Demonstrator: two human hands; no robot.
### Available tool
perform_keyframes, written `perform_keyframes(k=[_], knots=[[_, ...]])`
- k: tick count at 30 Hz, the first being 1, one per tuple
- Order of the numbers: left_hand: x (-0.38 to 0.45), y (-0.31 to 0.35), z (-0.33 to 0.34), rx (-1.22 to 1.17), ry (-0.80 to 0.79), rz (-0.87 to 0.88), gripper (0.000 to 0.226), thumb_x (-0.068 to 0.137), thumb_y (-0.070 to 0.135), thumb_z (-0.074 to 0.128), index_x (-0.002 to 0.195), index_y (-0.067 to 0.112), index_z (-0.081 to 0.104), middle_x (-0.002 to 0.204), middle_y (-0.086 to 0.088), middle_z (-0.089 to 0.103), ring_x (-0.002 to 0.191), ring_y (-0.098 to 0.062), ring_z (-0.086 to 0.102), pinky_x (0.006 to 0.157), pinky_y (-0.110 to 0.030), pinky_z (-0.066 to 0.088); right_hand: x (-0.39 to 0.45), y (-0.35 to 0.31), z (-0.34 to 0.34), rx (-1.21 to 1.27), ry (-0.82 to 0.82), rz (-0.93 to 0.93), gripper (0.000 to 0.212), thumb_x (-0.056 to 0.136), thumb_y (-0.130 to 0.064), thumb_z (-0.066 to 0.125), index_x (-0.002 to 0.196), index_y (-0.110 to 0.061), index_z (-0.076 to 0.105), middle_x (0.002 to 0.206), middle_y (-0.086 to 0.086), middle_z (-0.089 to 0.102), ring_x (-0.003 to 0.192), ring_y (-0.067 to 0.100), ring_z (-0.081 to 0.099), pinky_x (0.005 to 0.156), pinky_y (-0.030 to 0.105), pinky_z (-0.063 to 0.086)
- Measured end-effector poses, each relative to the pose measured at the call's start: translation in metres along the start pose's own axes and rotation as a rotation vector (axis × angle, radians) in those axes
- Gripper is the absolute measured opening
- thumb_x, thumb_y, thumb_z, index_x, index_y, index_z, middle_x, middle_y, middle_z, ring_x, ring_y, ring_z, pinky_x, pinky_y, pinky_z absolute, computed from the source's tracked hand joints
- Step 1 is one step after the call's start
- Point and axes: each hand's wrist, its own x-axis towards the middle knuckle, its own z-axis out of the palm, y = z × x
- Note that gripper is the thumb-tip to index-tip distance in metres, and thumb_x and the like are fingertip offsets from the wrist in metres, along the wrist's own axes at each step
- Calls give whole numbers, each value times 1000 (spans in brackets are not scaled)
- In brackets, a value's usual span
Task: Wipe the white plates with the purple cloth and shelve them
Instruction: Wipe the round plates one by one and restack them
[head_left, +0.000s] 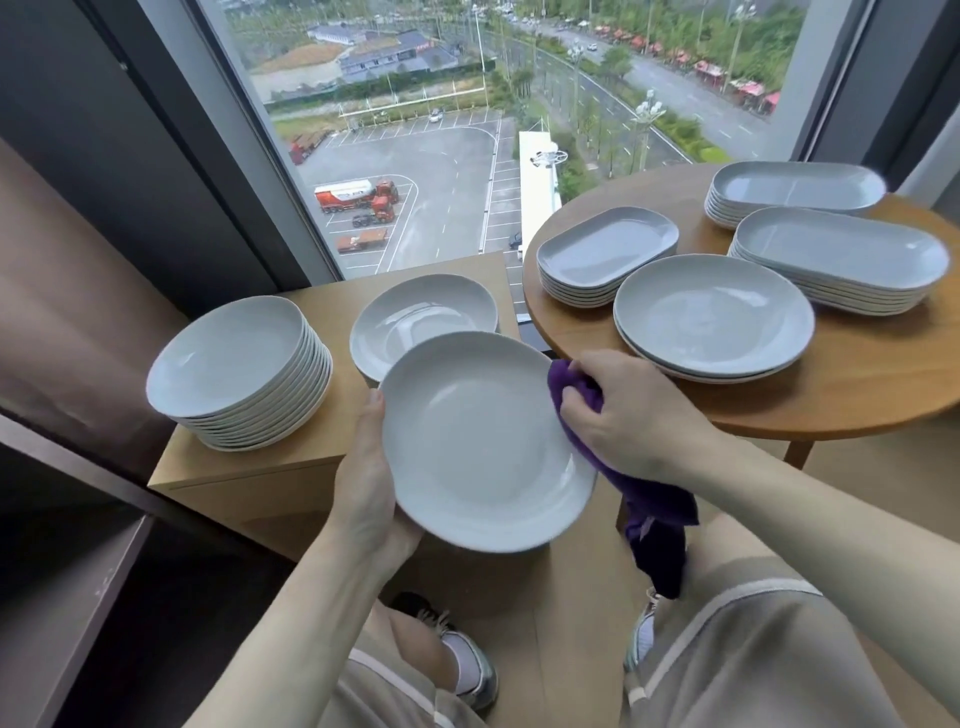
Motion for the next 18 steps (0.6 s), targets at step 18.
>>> perform_keyframes(k=[18], knots=[[104,-41,167,-83,-21,-123,50,109,48,35,124,16,70,105,-10,78,88,-26,77,69,-39,64,42,43,-177,275,769,292,29,90,-30,55,90,-4,68,71,-3,58,68,13,51,63,29,46]])
